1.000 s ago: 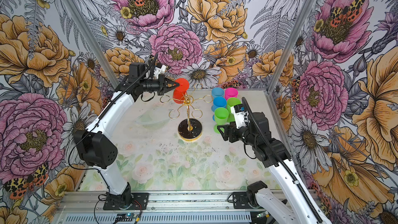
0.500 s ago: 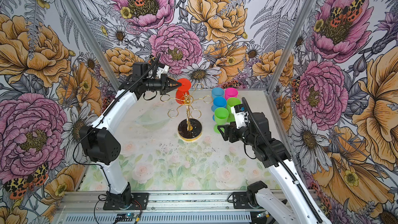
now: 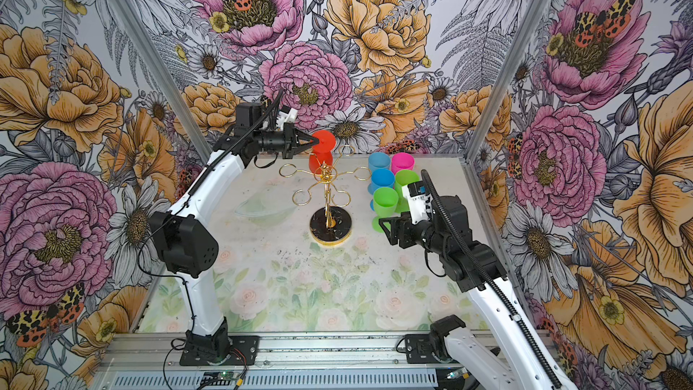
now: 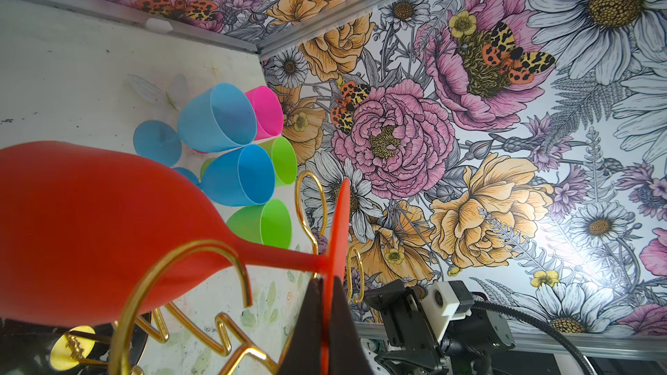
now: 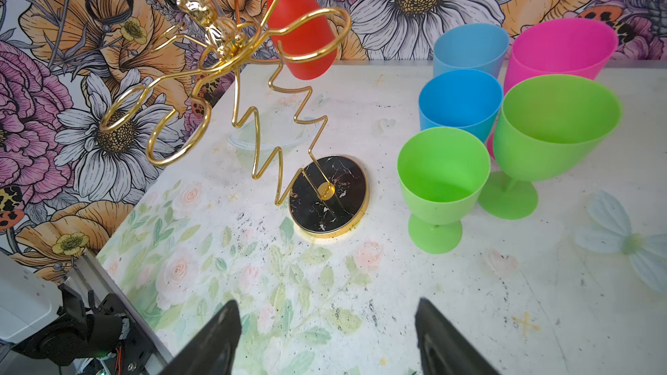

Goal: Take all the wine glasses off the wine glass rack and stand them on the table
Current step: 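Pull the red glass off the rack toward the wall with the left gripper, then carry the red glass by its foot toward the robot with the left gripper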

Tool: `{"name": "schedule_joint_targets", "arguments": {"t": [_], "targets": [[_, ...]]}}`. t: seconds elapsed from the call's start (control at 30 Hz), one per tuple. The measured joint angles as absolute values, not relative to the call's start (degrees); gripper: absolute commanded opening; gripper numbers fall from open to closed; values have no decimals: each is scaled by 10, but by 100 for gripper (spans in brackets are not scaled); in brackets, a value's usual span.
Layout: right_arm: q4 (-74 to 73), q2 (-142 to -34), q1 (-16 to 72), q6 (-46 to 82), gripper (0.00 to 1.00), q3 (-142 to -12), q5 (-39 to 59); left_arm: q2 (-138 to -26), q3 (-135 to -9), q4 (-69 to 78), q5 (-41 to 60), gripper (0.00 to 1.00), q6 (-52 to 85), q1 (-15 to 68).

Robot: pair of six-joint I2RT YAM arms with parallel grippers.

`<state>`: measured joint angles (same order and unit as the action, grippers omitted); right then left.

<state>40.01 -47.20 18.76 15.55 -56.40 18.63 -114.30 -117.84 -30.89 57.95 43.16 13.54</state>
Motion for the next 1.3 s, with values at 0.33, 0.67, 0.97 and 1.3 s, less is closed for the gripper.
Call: {"name": "schedule_joint_targets", "arguments": {"t": [0.33,0.67,0.97,1.3], "targets": [[400,-468,188,155,77,-564,184,-1190,-1260,-309,573,0,436,114],[400,-471,188,155,77,-564,185,-1157,-1216,-311,501,0,409,68],[400,-477,188,155,77,-564,185,-1023,-1093,-316,451,0,378,8],[400,-478,188,156,77,-564,185,-887,-1008,-388,361,0,269,-1]]}}
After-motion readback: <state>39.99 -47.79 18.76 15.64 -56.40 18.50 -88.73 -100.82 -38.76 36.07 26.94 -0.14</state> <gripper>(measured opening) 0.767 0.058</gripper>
